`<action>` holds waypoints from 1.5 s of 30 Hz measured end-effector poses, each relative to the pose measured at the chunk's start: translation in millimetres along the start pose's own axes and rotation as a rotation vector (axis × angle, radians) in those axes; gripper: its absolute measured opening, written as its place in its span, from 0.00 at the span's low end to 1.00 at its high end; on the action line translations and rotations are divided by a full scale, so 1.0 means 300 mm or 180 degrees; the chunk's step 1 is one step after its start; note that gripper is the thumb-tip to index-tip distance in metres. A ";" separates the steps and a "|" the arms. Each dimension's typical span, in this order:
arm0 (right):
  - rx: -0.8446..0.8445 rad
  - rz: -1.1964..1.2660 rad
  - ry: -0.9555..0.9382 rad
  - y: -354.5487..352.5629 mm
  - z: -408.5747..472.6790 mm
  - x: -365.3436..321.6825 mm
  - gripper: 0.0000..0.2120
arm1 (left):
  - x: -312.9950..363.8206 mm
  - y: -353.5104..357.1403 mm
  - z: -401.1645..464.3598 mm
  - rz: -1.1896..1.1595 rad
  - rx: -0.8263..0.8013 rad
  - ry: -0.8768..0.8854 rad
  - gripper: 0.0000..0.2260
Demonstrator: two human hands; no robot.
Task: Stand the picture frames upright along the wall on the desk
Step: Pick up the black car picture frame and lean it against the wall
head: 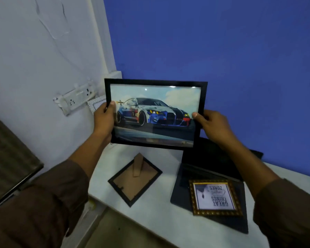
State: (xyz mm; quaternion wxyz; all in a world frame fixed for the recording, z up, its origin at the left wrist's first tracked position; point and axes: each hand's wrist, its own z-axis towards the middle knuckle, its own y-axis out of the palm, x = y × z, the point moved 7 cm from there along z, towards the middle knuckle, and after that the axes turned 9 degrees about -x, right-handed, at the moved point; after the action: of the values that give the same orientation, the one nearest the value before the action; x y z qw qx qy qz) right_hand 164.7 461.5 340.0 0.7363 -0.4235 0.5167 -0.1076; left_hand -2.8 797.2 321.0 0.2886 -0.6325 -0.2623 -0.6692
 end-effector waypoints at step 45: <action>-0.0413 0.0367 0.3126 0.620 0.899 0.751 0.19 | -0.984 0.600 1.176 0.1553 -0.1978 -0.1517 0.10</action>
State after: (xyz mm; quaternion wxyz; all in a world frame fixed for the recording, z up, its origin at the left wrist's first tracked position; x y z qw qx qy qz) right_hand 442.5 580.5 81.5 0.3829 -0.3386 0.8306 -0.2211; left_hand 381.5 940.5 45.8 0.1661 -0.8686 0.0482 -0.4644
